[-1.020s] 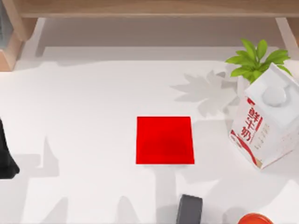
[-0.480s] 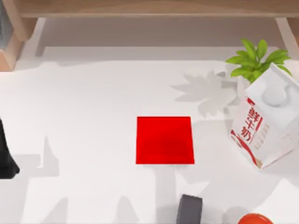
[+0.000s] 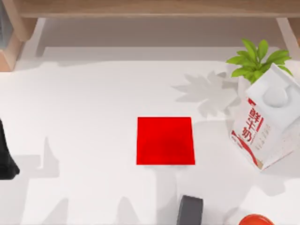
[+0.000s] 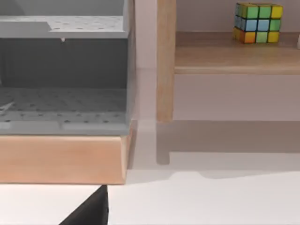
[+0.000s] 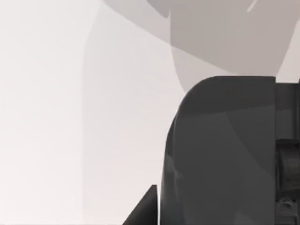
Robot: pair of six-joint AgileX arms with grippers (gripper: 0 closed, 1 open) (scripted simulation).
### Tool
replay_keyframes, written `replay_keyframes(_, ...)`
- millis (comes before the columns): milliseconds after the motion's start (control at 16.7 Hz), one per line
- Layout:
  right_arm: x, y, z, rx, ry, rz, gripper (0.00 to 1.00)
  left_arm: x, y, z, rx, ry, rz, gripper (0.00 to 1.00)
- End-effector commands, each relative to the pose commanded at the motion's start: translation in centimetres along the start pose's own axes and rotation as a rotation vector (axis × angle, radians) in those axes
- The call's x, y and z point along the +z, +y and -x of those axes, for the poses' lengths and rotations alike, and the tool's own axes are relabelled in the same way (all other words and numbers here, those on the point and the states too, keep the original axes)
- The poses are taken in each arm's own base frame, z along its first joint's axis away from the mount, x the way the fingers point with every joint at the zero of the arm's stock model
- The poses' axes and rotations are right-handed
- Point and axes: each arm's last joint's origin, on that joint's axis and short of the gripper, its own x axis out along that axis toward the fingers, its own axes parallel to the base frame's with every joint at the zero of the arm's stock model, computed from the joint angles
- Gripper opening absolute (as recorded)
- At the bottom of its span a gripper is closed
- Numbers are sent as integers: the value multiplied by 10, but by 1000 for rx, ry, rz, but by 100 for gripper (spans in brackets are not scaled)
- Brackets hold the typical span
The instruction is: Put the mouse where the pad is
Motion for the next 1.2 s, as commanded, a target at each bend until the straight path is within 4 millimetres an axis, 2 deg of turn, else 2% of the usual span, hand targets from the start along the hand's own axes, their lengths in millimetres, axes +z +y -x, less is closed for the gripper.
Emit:
replay_keyframes(120, 1, 1, 15, -14, 11, -1, 0, 0, 0, 0, 0, 0, 0, 100)
replay_keyframes(420, 2, 1, 14, -11, 11, -1, 0, 0, 0, 0, 0, 0, 0, 100)
replay_keyframes(600, 7, -4, 24, -40, 16, -36, 0, 0, 0, 0, 0, 0, 0, 100)
replay_keyframes(900, 36, -27, 72, -184, 15, -234, 0, 0, 0, 0, 0, 0, 0, 100)
replay_keyframes(1200, 90, -52, 129, -343, -88, -572, 0, 0, 0, 0, 0, 0, 0, 100)
